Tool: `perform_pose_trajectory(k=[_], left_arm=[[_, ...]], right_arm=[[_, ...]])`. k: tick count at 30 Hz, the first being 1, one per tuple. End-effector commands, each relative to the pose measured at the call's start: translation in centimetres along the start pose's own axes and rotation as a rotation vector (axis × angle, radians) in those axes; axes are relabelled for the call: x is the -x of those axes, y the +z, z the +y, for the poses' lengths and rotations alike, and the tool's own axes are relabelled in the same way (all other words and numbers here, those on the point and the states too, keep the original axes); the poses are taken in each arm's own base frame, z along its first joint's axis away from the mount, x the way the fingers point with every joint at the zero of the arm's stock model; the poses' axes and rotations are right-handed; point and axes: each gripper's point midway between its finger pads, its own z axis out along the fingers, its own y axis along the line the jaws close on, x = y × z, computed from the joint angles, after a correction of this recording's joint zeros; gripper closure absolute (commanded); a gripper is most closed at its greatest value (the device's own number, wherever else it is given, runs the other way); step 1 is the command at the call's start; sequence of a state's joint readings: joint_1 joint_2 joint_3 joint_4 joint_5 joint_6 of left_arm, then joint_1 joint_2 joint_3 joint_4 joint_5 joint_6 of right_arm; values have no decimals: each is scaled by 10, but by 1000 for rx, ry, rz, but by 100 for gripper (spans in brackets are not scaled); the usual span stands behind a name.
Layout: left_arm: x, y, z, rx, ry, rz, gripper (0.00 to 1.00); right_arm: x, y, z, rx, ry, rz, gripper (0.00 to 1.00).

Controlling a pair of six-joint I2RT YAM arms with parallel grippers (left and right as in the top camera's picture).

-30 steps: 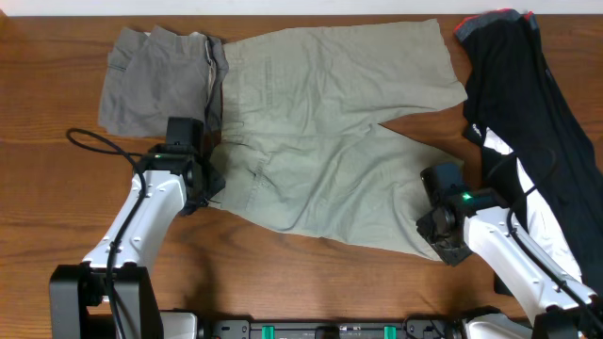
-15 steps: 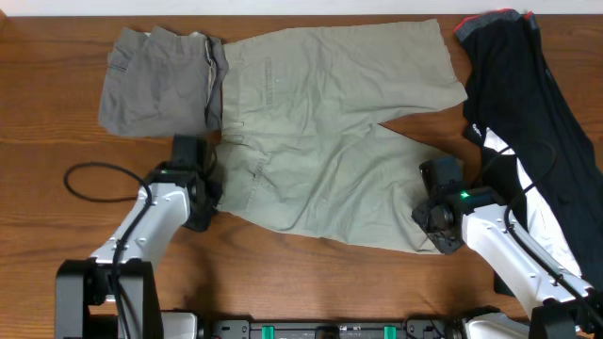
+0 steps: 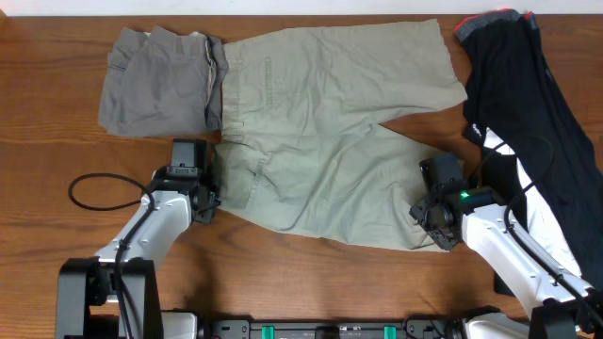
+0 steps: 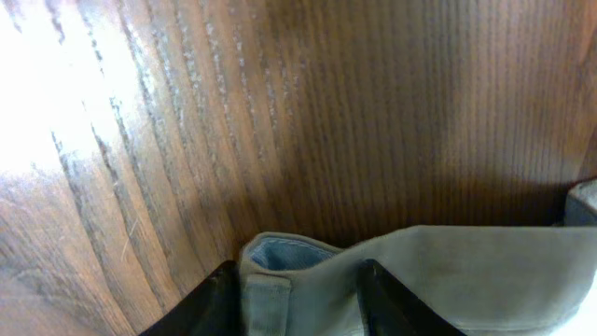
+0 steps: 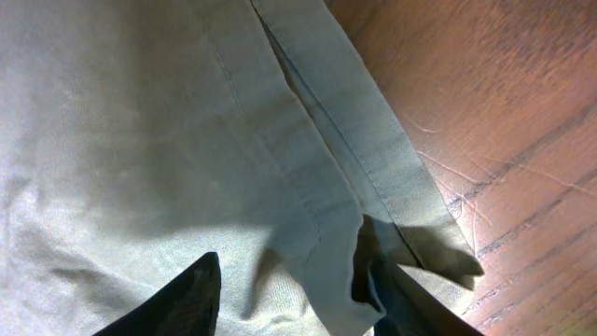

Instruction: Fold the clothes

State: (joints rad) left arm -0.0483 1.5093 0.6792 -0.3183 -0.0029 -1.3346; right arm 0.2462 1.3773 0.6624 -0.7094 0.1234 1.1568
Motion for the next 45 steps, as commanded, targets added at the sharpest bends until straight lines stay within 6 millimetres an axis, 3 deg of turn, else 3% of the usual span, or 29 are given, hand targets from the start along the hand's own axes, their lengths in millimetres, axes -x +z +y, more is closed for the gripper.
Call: perform_pose_trajectory(k=[1, 2, 22, 26, 33, 35, 39, 45], left_arm=[[-4, 1, 8, 22, 20, 23, 88], [-6, 1, 8, 20, 40, 36, 94], [-12, 1, 8, 19, 98, 71, 94], [-12, 1, 9, 22, 111, 71, 94], [-12, 1, 9, 23, 111, 70, 94], [-12, 1, 9, 23, 111, 68, 94], [-12, 1, 9, 22, 138, 69, 94], [-12, 1, 11, 24, 297, 73, 94]], right_arm=[[4, 1, -4, -13, -13, -1, 53], [4, 1, -5, -16, -13, 1, 53], [-34, -2, -40, -136, -22, 185, 45], [-38, 7, -49, -151, -10, 181, 45], [-38, 34, -47, -91, 26, 140, 48], [-31, 38, -45, -86, 33, 112, 55], [-22, 42, -39, -59, 38, 94, 98], [-8, 43, -26, 4, -21, 59, 99]])
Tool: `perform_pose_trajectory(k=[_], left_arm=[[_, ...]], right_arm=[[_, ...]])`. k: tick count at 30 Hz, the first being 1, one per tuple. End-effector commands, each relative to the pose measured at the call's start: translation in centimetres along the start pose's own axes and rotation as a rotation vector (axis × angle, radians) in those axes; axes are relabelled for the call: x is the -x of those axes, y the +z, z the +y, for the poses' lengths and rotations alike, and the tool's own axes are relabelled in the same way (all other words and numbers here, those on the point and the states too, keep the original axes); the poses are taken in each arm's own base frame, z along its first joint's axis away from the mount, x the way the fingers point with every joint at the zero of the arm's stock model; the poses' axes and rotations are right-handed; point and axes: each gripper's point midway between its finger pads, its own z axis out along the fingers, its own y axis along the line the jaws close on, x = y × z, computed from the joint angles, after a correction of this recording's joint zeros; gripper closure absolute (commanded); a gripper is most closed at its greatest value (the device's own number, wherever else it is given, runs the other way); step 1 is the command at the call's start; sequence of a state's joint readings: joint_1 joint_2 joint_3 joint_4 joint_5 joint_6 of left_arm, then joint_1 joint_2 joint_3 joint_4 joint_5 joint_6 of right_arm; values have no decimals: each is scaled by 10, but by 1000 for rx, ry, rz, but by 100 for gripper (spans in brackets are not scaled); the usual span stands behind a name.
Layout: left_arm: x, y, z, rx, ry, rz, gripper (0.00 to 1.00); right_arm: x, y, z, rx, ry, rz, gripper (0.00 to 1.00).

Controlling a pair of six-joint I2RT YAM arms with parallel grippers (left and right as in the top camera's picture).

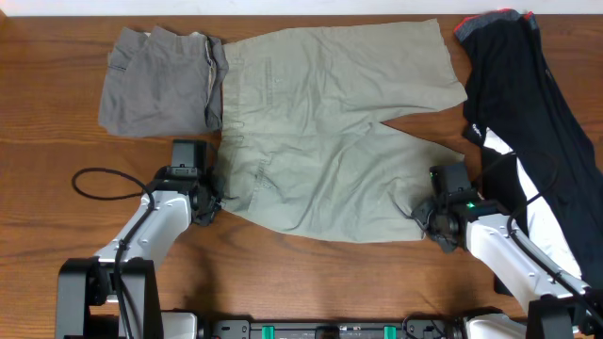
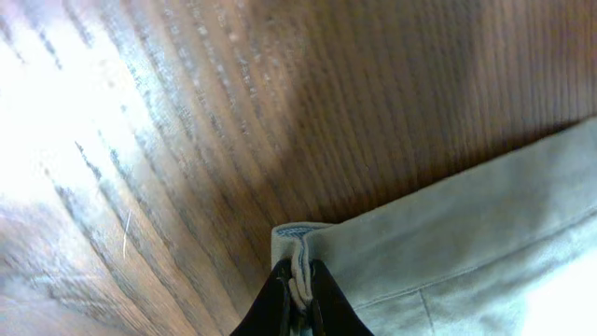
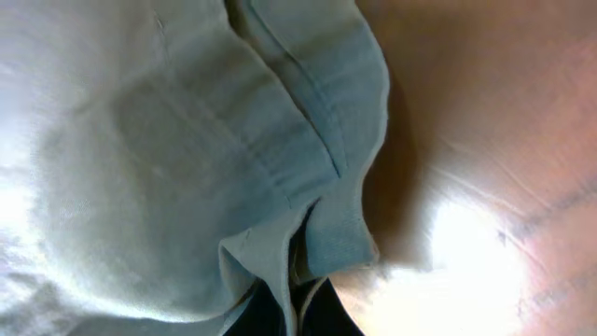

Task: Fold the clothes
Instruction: 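Lift the leg hems with both grippers and fold them up over the waistband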

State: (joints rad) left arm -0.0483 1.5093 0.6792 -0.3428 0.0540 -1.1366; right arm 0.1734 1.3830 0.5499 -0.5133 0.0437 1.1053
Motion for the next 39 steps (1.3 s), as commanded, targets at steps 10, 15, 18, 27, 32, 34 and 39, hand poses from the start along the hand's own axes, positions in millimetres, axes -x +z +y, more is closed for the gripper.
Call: perform_pose_trajectory(k=[10, 15, 18, 27, 32, 34, 39], left_arm=[[-7, -33, -5, -79, 153, 18, 94], [-2, -82, -11, -194, 202, -60, 94], [4, -111, -5, -242, 197, -130, 94], [-7, -149, 28, -274, 195, -158, 94], [-12, -163, 37, -312, 195, -169, 93], [-13, -170, 40, -325, 195, -175, 94], [-15, -189, 46, -341, 195, -184, 94]], right_arm=[[39, -28, -4, 3, -77, -102, 99], [56, -65, -1, 57, -75, -162, 99], [64, -88, -2, 83, -68, -197, 99], [73, -149, -18, 111, -60, -263, 99], [66, -175, -29, 111, -69, -271, 99], [62, -185, -34, 111, -69, -271, 99], [54, -200, -45, 100, -75, -279, 99]])
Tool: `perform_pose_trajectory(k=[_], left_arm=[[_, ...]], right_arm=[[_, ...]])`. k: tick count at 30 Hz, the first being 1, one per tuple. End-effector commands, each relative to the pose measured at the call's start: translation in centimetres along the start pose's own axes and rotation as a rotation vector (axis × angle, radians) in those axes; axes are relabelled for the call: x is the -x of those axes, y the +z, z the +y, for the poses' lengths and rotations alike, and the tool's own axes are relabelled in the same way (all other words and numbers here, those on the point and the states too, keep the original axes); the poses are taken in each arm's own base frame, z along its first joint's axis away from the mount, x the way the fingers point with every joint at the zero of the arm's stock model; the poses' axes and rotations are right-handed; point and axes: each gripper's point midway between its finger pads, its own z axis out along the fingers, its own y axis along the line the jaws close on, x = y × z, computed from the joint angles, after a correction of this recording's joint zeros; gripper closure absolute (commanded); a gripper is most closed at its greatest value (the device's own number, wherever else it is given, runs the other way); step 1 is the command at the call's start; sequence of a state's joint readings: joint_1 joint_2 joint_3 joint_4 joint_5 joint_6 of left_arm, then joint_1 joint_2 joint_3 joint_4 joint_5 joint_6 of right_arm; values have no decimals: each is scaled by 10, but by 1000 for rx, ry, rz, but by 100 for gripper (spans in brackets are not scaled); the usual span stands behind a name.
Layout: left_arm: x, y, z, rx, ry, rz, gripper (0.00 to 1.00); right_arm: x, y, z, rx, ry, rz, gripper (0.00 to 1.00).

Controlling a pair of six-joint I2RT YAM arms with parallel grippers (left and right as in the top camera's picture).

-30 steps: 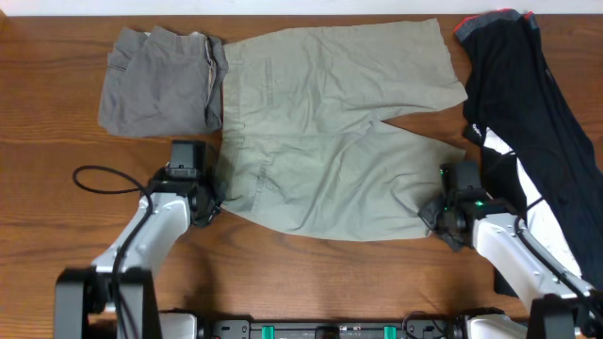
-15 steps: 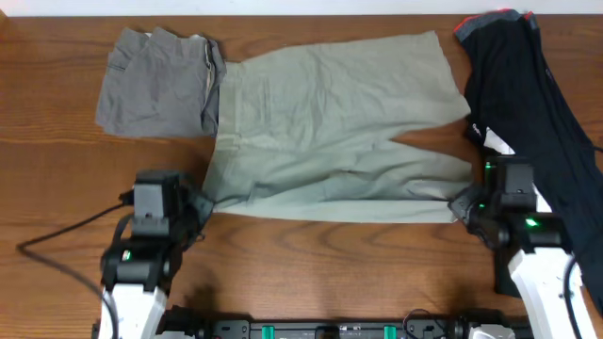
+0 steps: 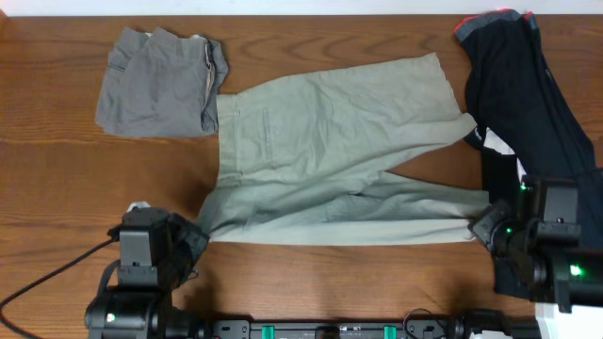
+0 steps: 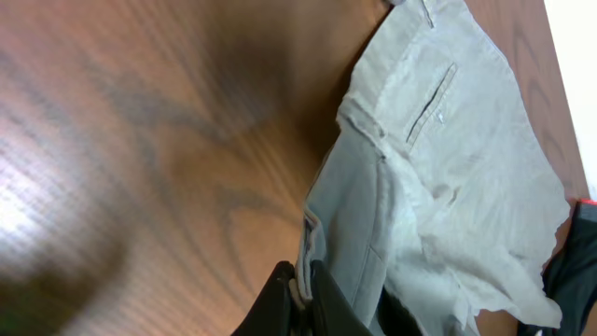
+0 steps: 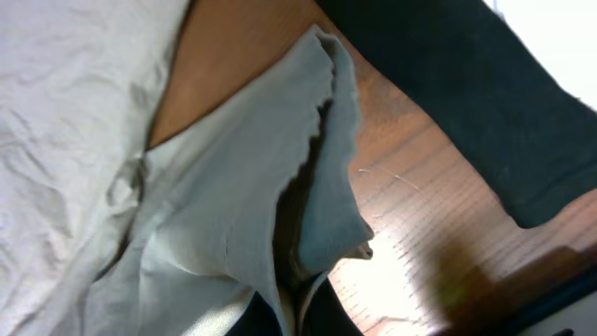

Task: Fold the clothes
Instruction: 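Lift the leg hems with both grippers and fold them up over the waistband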

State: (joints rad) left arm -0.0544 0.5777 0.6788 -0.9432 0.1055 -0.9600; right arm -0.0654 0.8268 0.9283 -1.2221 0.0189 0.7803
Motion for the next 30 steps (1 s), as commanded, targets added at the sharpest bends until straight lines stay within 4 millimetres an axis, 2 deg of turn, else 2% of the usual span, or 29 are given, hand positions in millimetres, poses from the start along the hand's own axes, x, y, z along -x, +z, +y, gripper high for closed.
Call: perform_pose_trajectory(k=[1, 4, 6, 10, 15, 22, 25, 30], left_arm=[[16, -21, -6, -14, 19, -86, 94], [16, -23, -6, -12, 20, -86, 94], [21, -22, -4, 2, 18, -111, 94], [43, -20, -8, 25, 14, -210, 94], [72, -8, -33, -7, 6, -308, 94], [106, 31, -83, -87, 49, -370, 94], [118, 55, -101, -114, 46, -386, 94], [135, 84, -124, -173, 40, -425, 94]], right_arm=[[19, -15, -12, -51, -4, -110, 99], [24, -14, -12, -61, -24, -129, 99], [34, -13, -8, -58, -25, -165, 99], [63, -4, 19, 7, -46, -241, 99], [91, 25, 49, 41, -61, -264, 99], [119, 78, 84, 78, -102, -262, 99], [132, 90, 104, 138, -120, -297, 99], [151, 102, 129, 219, -147, -356, 99]])
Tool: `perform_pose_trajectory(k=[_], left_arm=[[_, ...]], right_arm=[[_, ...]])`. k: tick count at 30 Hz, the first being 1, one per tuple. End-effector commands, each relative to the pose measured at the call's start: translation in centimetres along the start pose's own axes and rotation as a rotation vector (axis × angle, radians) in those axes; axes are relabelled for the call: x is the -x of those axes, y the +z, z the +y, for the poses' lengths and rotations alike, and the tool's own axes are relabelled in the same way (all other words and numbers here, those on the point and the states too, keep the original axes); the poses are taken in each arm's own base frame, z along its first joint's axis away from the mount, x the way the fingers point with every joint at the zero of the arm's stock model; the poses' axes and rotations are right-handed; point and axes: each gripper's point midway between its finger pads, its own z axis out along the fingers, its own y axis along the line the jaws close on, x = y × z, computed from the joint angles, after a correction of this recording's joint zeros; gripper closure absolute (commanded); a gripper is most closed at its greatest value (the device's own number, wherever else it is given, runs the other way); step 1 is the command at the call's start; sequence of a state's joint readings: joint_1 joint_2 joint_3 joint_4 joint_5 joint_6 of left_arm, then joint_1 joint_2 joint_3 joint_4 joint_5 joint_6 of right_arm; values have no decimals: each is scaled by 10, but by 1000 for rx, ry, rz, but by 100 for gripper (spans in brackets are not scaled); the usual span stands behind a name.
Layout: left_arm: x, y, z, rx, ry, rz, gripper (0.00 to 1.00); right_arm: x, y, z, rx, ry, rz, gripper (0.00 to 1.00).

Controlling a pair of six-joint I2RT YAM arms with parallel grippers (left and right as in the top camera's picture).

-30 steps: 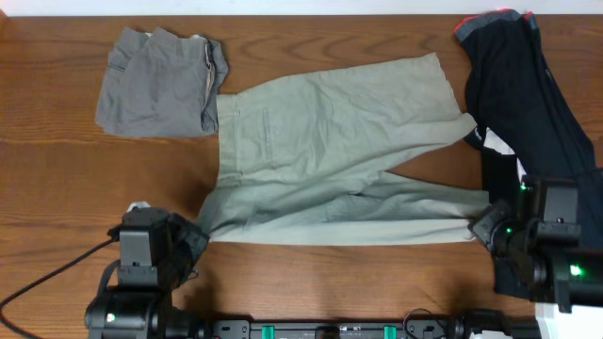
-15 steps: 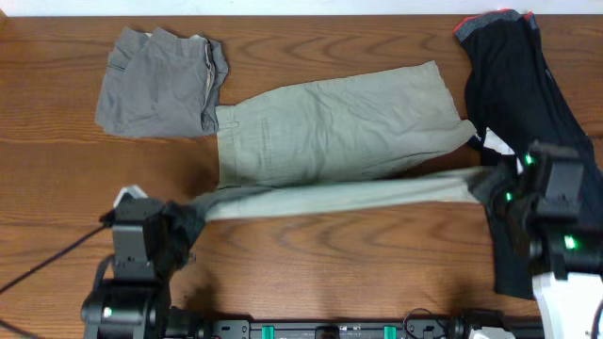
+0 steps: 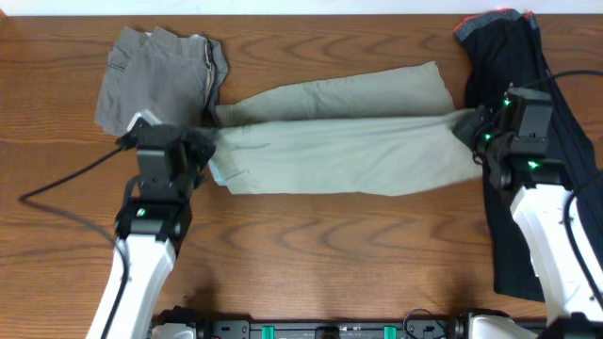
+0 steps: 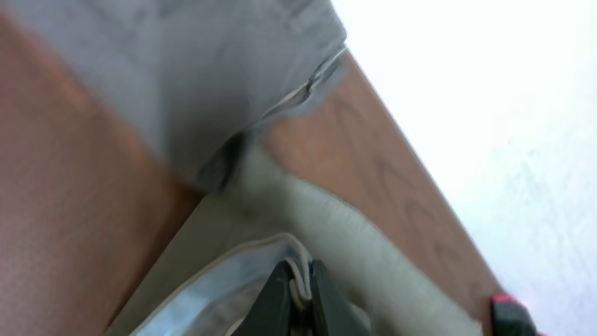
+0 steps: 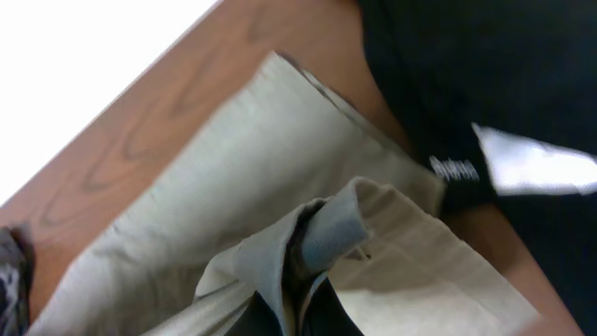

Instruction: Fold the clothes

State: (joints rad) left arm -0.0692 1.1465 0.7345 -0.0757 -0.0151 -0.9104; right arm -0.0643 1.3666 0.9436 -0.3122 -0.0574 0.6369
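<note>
The khaki shorts (image 3: 339, 141) lie across the middle of the table as a long band, the near half doubled over the far half. At the band's left end my left gripper (image 3: 203, 153) is shut on the waistband corner, and the pinched edge (image 4: 297, 280) shows between its fingers. My right gripper (image 3: 468, 127) holds the leg hem at the right end, shut on a bunched fold of khaki (image 5: 322, 233). Both held corners sit slightly raised above the cloth below.
A folded grey garment (image 3: 155, 75) lies at the far left, touching the shorts' waist end, and shows again as grey cloth (image 4: 187, 75) in the left wrist view. A black garment (image 3: 528, 104) with white print runs down the right side, close beside my right gripper.
Both grippers have moved from near the table's front edge to its middle, carrying the near edge of the shorts away from the front. The shorts now lie doubled as a narrower band.
The shorts first lay spread flat, with both grippers open at the near waist corner and the near leg hem. Then each gripper was shut on its corner. Later the corners were held near the table's front, and now they rest over the far half.
</note>
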Motion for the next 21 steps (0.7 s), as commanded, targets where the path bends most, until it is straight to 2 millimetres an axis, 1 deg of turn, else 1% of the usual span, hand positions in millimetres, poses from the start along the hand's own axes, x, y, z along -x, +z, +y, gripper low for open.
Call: perform_pose_trajectory(k=[1, 6, 12, 16, 21], left_arm=[[33, 15, 7, 53, 9, -152, 94], [41, 39, -7, -15, -2, -200, 93], [42, 62, -11, -52, -8, -226, 94], [43, 74, -13, -75, -11, -242, 94], [44, 87, -15, -103, -15, -262, 94]], right_arm=[[28, 9, -16, -87, -28, -111, 99], [26, 36, -10, -65, -58, -114, 99], [19, 68, -11, -57, -63, -108, 99], [21, 81, -11, -46, -62, -123, 99], [22, 89, -11, -37, -63, -138, 99]])
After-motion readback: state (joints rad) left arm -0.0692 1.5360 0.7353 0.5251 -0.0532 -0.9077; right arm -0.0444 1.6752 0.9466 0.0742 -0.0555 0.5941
